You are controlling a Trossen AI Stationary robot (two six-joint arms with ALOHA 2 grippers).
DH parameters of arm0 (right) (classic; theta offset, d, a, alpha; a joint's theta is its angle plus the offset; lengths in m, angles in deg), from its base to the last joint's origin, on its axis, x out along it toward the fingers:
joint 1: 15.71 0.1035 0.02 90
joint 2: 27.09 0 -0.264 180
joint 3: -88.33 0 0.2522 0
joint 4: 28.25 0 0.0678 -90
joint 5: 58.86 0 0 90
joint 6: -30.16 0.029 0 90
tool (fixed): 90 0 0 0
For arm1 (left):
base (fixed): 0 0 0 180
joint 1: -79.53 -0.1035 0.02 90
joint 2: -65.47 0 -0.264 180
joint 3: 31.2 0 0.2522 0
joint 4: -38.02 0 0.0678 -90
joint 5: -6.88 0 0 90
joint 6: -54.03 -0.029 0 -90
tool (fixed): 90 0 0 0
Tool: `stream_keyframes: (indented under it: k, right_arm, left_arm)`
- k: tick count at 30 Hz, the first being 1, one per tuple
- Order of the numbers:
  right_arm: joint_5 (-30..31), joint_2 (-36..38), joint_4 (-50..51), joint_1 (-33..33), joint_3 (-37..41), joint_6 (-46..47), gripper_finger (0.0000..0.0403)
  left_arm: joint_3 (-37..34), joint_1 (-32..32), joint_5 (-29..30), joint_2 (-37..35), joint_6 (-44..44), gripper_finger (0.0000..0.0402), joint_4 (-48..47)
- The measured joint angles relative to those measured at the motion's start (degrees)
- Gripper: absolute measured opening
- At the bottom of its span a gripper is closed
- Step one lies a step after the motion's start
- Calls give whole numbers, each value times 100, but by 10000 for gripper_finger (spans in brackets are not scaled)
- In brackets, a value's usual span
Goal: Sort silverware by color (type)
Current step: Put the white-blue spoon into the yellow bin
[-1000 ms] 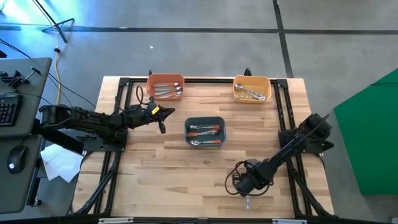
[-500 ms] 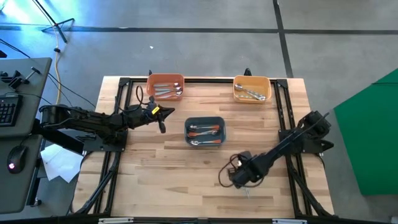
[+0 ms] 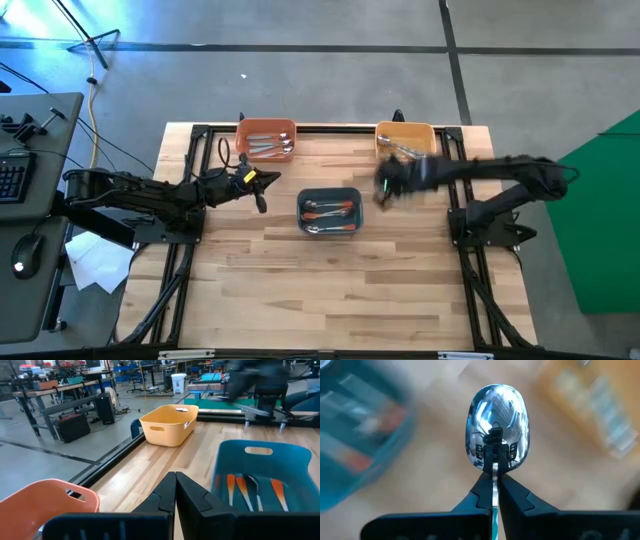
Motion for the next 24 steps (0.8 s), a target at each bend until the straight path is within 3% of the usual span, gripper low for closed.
stream_keyframes:
  k: [3,7,9,15,24]
  right_arm:
    - [-74,121,-447,-1426,0,-2193,1]
    - [-1203,-54,-1212,-2932,-2,-5145,1]
    - [-1439,-218,-1525,-3468,-32,-6018,1]
    - [-1828,-1029,-1815,-4425,-350,-7349,1]
    - [-2166,-1704,-1818,-4827,-409,-7860,1]
  left_arm:
    - [6,-105,36,0,-7,0,58]
    - [10,-245,45,0,198,0,-34]
    - [10,-250,48,0,379,0,-170]
    - [10,-249,46,0,624,0,-331]
    - [10,-250,163,0,799,0,-333]
